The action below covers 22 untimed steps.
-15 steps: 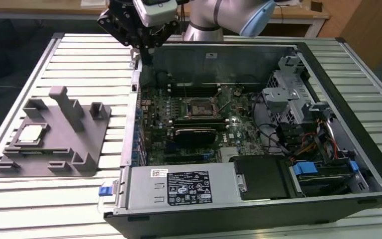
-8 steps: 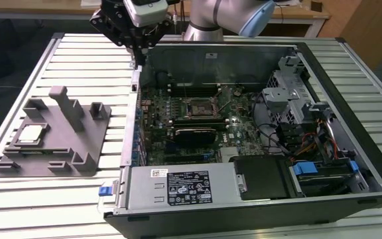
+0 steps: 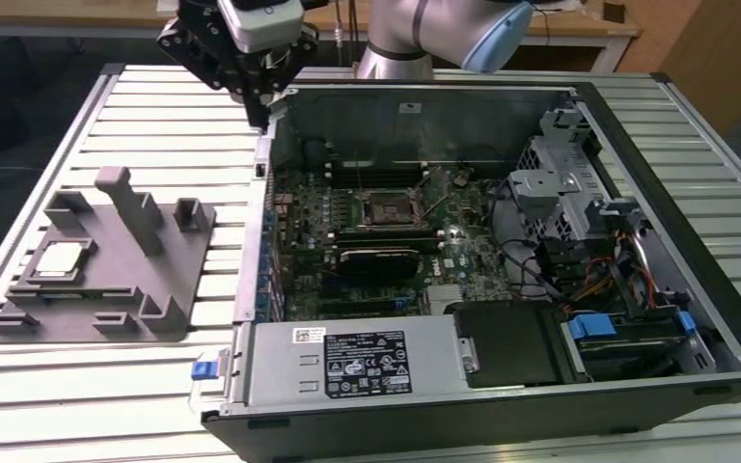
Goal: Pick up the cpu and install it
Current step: 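Reach for the cpu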
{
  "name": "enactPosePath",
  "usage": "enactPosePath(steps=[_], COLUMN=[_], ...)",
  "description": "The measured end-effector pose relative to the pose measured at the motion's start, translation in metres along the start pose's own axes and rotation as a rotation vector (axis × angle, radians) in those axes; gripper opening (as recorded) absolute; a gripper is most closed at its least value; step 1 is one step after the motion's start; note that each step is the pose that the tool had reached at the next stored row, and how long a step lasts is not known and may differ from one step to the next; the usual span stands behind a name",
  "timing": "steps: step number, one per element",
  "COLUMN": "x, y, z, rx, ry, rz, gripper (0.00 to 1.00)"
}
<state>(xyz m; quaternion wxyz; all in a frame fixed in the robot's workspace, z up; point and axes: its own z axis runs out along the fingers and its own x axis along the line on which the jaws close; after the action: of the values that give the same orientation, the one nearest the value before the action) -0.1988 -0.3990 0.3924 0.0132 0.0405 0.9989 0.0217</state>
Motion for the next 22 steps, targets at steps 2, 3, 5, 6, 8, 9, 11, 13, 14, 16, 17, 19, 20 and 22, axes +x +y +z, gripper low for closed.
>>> enactPosePath(steps=[2,3,5,6,8,9,11,13,14,16,17,19,20,22], x=[0.0033,0.0052,0.0088,0.0108,0.0146,0.0165,0.0204,0.0241,0.0261,0.0300,0.0321,0.0362,0.0382,0.0420], y=[-0.0003,-0.0004,-0.0007,-0.0009,-0.0012,-0.0014,-0.0017,-0.0020,-0.0021,-0.0024,-0.0026,-0.0030,-0.0031,-0.0035], z=[0.0000,0.0000,0.0000,0.0001,0.0001,0.0001,0.0002,0.0003,0.0004,0.0004,0.0004,0.0005,0.0005,0.0005], rx=[0.0000,0.0001,0.0001,0.0001,0.0000,0.0001,0.0001,0.0000,0.0000,0.0001,0.0001,0.0001,0.0001,0.0001], ry=[0.0001,0.0000,0.0001,0.0000,0.0000,0.0000,0.0000,-0.0001,-0.0001,-0.0001,-0.0001,-0.0001,-0.0001,-0.0001], rz=[0.000,0.000,0.001,0.001,0.001,0.001,0.002,0.002,0.002,0.003,0.003,0.003,0.003,0.004], gripper=[0.11,0.11,0.11,0.11,0.11,0.11,0.11,0.11,0.11,0.11,0.11,0.11,0.11,0.11])
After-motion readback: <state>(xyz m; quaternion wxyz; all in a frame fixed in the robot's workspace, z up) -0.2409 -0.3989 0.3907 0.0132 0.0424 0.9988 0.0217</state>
